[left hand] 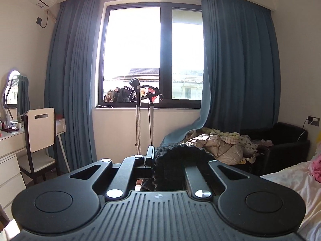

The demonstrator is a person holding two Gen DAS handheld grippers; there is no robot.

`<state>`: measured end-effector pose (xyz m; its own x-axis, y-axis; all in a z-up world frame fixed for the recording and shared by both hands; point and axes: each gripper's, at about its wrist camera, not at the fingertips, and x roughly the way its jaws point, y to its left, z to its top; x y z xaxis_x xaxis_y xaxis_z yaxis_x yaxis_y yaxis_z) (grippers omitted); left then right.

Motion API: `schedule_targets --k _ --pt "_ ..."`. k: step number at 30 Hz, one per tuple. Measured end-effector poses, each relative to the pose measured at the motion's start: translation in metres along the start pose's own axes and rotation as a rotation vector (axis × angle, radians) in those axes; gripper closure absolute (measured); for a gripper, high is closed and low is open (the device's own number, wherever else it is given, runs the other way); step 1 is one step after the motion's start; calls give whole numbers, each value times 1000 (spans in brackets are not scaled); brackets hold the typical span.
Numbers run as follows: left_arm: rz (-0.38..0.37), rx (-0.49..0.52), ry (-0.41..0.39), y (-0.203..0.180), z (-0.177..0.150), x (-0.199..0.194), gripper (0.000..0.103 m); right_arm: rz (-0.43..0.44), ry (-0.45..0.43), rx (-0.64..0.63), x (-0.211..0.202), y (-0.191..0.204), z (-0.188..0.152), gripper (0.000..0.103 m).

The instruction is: Fold clothes

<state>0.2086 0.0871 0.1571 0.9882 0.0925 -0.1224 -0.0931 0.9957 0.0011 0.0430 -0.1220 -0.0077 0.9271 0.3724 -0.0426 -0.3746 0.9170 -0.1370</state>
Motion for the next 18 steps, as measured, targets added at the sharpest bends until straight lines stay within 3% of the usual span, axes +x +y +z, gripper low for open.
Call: schedule_targets --k 4,8,12,18 --pt "39 7 2 66 26 11 94 162 -76 -44 6 66 44 92" --pt "125 33 40 136 24 36 93 301 -115 -99 38 137 69 92" --pt "222 84 159 199 -18 84 93 397 -58 -112 89 190 60 91" --pt "283 91 309 255 -109 145 93 502 119 -145 153 244 -4 90"
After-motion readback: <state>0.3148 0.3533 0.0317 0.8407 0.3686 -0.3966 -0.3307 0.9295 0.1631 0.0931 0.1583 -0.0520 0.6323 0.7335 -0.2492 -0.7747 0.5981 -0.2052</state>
